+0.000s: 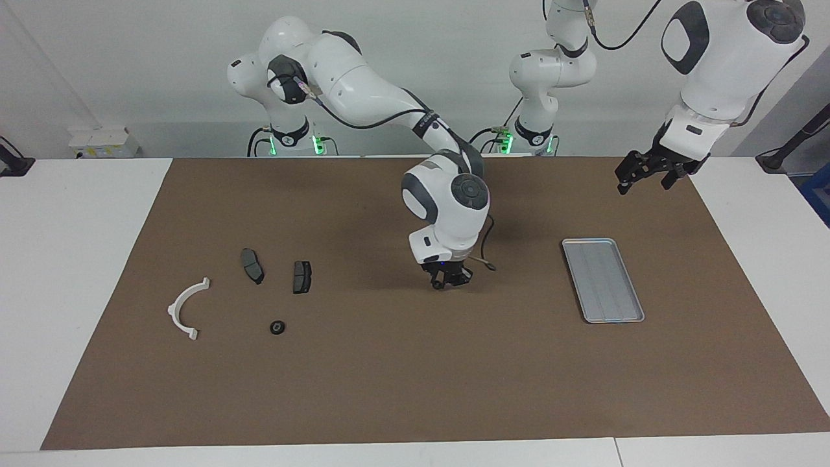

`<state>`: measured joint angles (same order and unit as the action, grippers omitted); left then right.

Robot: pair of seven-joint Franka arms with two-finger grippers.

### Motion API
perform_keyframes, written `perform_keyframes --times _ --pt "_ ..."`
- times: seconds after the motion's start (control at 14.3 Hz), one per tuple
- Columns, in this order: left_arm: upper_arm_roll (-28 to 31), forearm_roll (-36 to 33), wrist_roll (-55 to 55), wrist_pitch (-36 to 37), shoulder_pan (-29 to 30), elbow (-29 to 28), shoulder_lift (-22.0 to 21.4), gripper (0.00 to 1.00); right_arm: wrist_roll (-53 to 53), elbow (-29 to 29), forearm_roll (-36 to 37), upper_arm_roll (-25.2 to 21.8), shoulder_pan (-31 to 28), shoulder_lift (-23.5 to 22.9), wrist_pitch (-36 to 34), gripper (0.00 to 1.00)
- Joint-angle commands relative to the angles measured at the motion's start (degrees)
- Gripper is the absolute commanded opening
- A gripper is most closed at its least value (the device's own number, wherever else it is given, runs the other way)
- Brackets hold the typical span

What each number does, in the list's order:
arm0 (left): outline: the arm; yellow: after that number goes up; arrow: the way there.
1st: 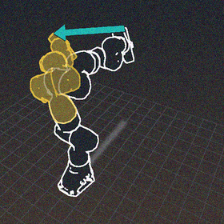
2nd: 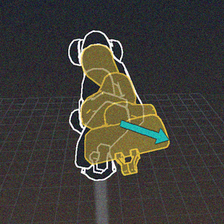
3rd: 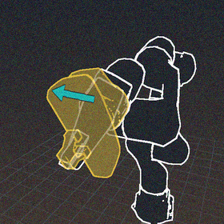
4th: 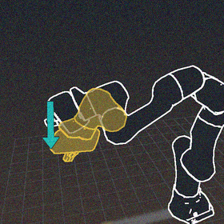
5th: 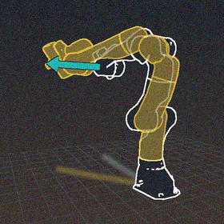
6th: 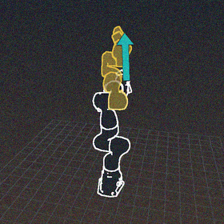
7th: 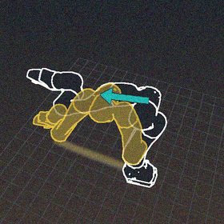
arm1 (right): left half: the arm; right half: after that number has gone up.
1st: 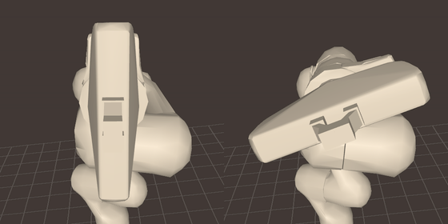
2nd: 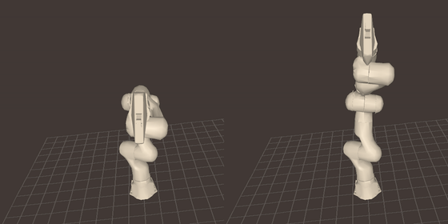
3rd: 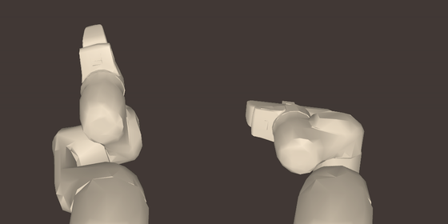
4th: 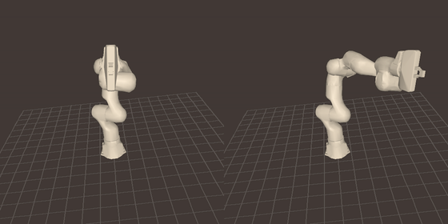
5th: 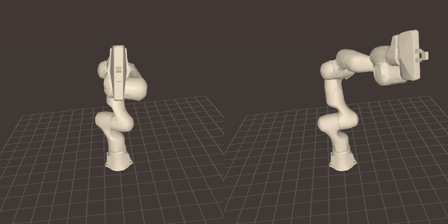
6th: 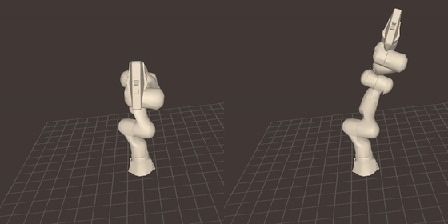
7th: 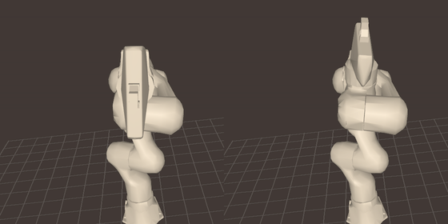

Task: Place bearing gear from tray to pile
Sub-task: 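Grasp the second bearing with the right gripper and carry it toward the pile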

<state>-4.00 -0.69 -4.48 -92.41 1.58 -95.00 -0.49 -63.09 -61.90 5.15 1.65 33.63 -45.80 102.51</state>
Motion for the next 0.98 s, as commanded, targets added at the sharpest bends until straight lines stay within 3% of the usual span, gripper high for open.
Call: perform_keyframes --times 0.0,0.28,0.56,0.7,0.91 --pt "-0.65 -0.36 1.05 0.91 0.7 -0.01 -0.48 1.0 13.56 -0.76 0.39 1.07 -5.39 7.72 -7.3 0.0" --pt "-0.65 -0.36 0.53 0.92 0.53 -0.01 -0.48 1.0 36.5 -1.29 0.47 0.98 -14.8 13.0 -11.71 0.0" --pt "-0.65 -0.27 0.53 1.0 0.53 0.07 -0.48 1.0 58.56 -2.95 0.57 0.9 -25.08 13.54 -10.23 0.0" --pt "-0.65 -0.27 0.53 1.09 0.53 -0.1 -0.48 1.0 63.95 -7.77 0.56 0.9 -28.43 15.37 -5.41 0.0" --pt "-0.65 -0.27 0.44 0.48 0.44 -0.45 -0.65 1.0 70.89 -22.51 0.48 0.98 -33.26 20.12 8.97 0.0"
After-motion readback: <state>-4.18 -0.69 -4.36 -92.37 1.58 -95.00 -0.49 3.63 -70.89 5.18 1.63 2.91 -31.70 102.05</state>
